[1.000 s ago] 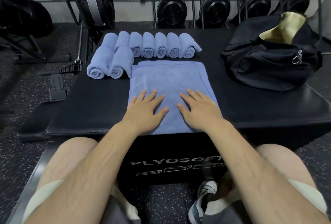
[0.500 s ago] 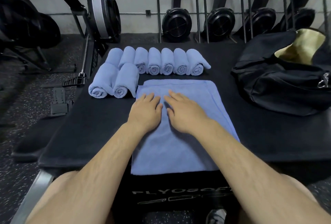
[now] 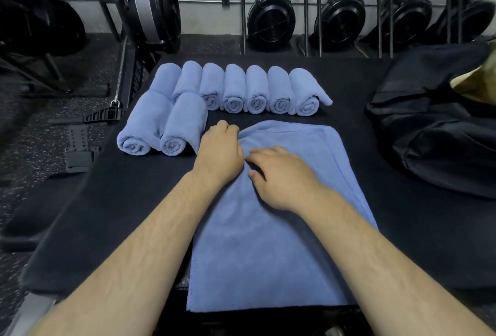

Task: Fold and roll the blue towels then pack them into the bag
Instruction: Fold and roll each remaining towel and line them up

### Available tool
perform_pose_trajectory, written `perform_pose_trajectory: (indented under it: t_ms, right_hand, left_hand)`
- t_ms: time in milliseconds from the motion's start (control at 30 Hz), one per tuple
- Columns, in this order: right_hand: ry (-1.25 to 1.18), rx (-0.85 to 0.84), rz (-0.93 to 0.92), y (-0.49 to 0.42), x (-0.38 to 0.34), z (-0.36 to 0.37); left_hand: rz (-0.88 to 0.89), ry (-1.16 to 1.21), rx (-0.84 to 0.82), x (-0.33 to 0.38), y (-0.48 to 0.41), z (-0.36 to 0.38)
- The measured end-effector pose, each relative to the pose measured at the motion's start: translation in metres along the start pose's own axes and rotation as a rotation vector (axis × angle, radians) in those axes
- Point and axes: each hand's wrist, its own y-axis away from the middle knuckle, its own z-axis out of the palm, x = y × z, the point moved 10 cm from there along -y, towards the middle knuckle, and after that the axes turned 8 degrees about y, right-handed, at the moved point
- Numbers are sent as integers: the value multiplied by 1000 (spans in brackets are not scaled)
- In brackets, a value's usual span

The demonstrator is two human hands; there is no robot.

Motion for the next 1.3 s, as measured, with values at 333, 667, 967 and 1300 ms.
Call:
perform_pose_trajectory:
  t_ms: [333,667,967,1300]
  right_hand:
    - [-480,347,111,1,25,-30]
    - [-601,596,122,7,36,-48]
    - [-546,568,151,9,29,-49]
    - [-728,480,52,4,20,-42]
  left_hand:
    - [120,484,100,32,18,-42]
    - [-446,1204,-90,5,23,-15]
    - [-301,969,-239,19,24,-22]
    - [-326,1281,152,-18,11,-56]
